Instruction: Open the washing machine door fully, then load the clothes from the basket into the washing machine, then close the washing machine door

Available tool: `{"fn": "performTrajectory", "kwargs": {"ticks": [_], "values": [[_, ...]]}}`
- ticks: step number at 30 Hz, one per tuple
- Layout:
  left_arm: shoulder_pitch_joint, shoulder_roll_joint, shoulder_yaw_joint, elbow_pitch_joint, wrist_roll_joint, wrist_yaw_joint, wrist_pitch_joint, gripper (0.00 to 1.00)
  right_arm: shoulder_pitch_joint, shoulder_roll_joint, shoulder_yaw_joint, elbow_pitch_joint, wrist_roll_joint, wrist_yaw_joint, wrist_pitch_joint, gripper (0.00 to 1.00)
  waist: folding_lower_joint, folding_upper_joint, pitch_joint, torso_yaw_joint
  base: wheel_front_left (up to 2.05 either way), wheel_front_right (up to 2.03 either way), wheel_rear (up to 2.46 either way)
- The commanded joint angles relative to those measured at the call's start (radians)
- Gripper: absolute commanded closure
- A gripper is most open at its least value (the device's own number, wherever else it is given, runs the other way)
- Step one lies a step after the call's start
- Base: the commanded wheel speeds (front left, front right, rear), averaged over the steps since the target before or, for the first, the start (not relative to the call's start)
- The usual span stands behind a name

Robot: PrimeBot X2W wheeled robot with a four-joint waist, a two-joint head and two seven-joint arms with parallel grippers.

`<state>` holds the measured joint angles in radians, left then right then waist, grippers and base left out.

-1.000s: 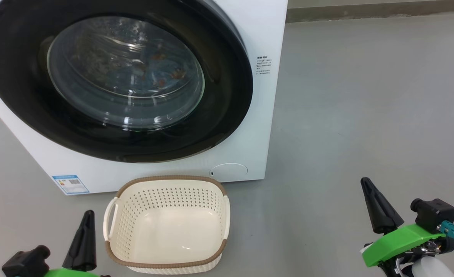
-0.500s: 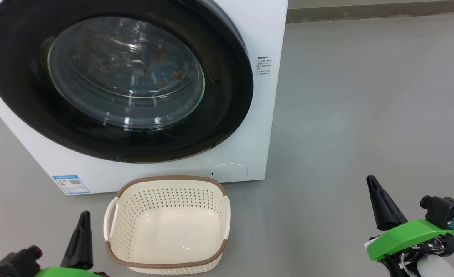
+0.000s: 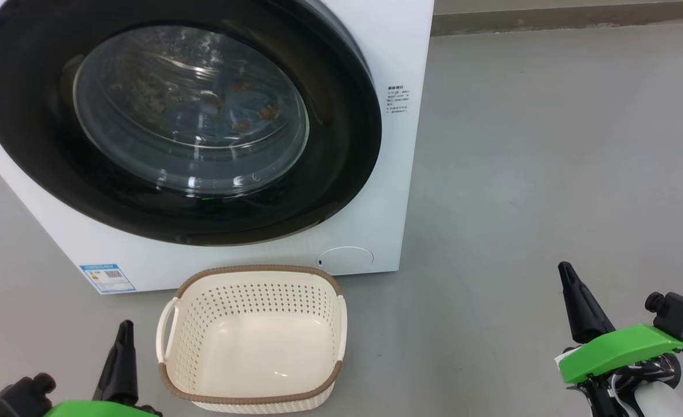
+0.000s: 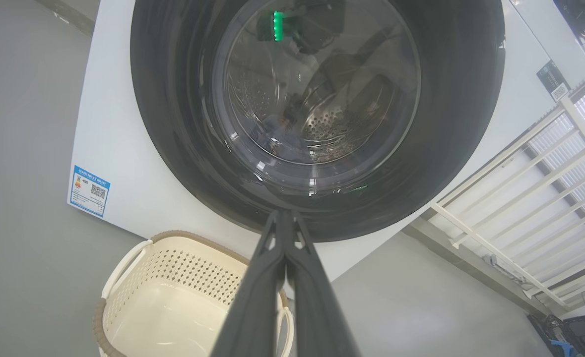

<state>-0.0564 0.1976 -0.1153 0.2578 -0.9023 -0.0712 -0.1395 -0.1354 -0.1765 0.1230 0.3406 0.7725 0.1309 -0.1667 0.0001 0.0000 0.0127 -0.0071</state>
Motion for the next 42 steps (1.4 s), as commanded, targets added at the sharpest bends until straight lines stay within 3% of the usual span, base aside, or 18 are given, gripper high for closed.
{"fn": "performTrajectory", "kwargs": {"ticks": [1,42], "values": [[-0.032,0.008,0.025,-0.020,-0.022,-0.009,0.005,1.00,-0.021,-0.004,-0.011,-0.029,0.033,0.000,0.009,1.00,-0.0001,0.0000,0.000,0.000,0.00,0.00,0.00],[-0.044,-0.062,0.118,-0.012,-0.330,-0.032,0.117,1.00,-0.001,0.053,-0.111,-0.057,0.396,0.000,0.130,1.00,-0.0001,0.0000,-0.005,0.003,0.00,0.00,0.00]]}}
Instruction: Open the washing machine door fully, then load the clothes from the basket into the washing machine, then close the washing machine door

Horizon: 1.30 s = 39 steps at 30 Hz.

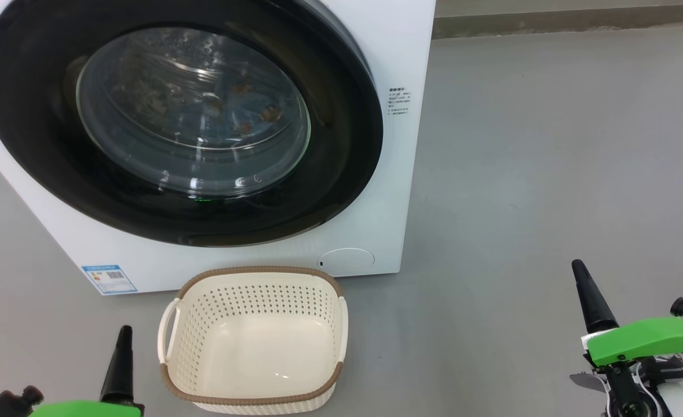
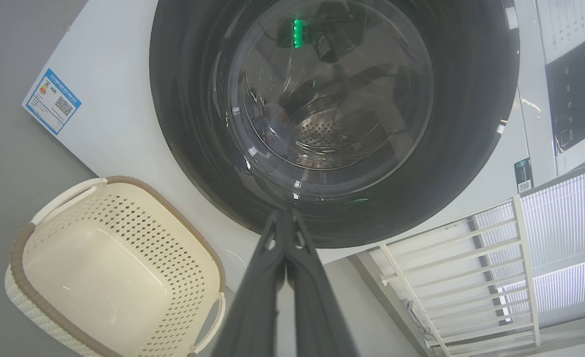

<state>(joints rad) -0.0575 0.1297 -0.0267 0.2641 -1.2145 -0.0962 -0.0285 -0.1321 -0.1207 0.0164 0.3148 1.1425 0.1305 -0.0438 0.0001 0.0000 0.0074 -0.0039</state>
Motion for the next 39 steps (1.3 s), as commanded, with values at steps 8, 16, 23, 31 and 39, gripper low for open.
{"fn": "performTrajectory", "kwargs": {"ticks": [8,16,23,31,39], "values": [[-0.045,-0.006,0.045,-0.018,-0.070,-0.011,0.025,1.00,-0.001,0.007,-0.021,-0.036,0.088,0.000,0.027,1.00,0.0000,0.0000,-0.001,0.001,0.00,0.00,0.00],[-0.047,-0.020,0.063,-0.017,-0.130,-0.015,0.047,1.00,0.002,0.018,-0.041,-0.042,0.159,0.000,0.051,1.00,0.0000,0.0000,-0.002,0.001,0.00,0.00,0.00],[-0.049,-0.032,0.079,-0.016,-0.183,-0.019,0.066,1.00,0.006,0.028,-0.058,-0.046,0.221,0.000,0.072,1.00,0.0000,0.0000,-0.003,0.002,0.00,0.00,0.00],[-0.051,-0.045,0.097,-0.016,-0.243,-0.023,0.088,1.00,0.009,0.039,-0.078,-0.052,0.291,0.000,0.095,1.00,0.0000,0.0000,-0.004,0.002,0.00,0.00,0.00],[-0.053,-0.059,0.115,-0.015,-0.303,-0.028,0.110,1.00,0.013,0.050,-0.098,-0.057,0.362,0.000,0.119,1.00,0.0000,0.0000,-0.005,0.003,0.00,0.00,0.00]]}}
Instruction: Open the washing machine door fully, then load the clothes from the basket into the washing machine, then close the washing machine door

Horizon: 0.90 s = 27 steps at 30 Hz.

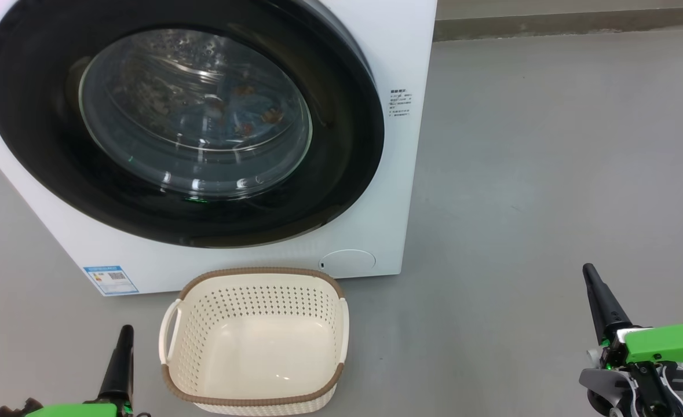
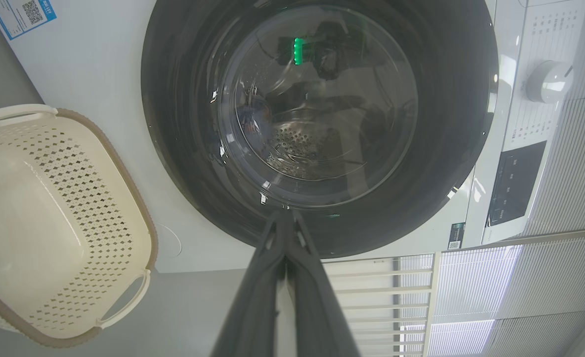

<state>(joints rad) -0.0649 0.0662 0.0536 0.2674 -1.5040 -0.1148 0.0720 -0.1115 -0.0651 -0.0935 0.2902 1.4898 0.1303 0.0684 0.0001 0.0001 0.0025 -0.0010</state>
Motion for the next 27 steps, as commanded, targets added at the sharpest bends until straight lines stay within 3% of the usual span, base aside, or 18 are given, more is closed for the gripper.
{"fn": "performTrajectory", "kwargs": {"ticks": [1,13,27], "values": [[-0.046,0.003,0.037,-0.018,-0.021,-0.010,0.012,1.00,-0.007,-0.004,0.009,-0.033,0.024,0.000,0.010,1.00,-0.0001,-0.0001,0.000,0.000,0.00,0.00,0.00],[-0.049,-0.016,0.062,-0.016,-0.103,-0.016,0.042,1.00,-0.002,0.012,-0.018,-0.041,0.121,0.000,0.042,1.00,-0.0001,-0.0001,-0.002,0.001,0.00,0.00,0.00],[-0.049,-0.016,0.062,-0.017,-0.103,-0.016,0.042,1.00,-0.002,0.012,-0.018,-0.041,0.121,0.000,0.043,1.00,-0.0001,-0.0001,-0.002,0.001,0.00,0.00,0.00]]}}
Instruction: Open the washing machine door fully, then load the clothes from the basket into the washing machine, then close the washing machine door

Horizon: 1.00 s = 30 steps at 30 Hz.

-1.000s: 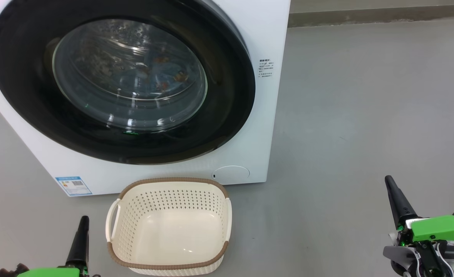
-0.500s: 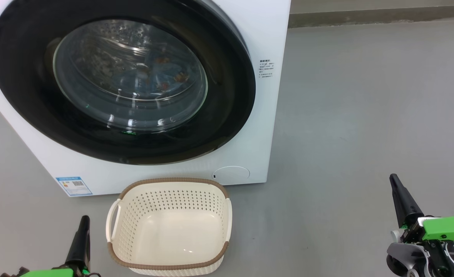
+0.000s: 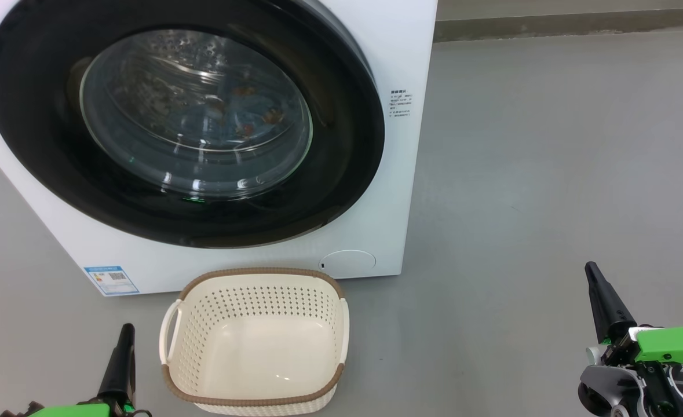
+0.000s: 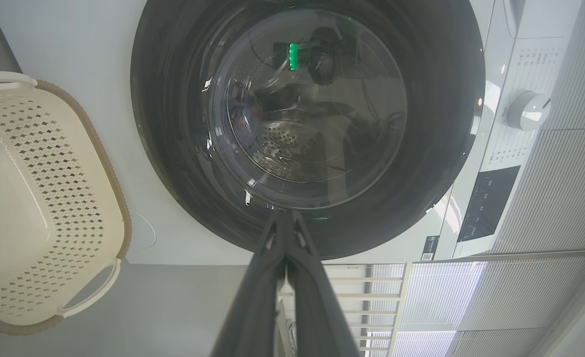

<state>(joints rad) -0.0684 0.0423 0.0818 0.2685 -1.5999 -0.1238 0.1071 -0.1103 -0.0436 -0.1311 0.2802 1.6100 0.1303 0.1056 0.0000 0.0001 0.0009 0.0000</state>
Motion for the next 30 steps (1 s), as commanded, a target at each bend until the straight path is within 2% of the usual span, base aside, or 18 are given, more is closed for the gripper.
{"fn": "performTrajectory", "kwargs": {"ticks": [1,30], "values": [[-0.046,0.008,0.034,-0.018,-0.007,-0.007,0.007,1.00,-0.003,-0.009,0.019,-0.031,0.000,0.000,0.006,1.00,0.0000,-0.0001,0.000,0.000,0.00,0.00,0.00],[-0.046,0.008,0.034,-0.018,-0.007,-0.007,0.007,1.00,-0.003,-0.009,0.018,-0.031,0.000,0.000,0.006,1.00,0.0000,-0.0001,0.000,0.000,0.00,0.00,0.00]]}}
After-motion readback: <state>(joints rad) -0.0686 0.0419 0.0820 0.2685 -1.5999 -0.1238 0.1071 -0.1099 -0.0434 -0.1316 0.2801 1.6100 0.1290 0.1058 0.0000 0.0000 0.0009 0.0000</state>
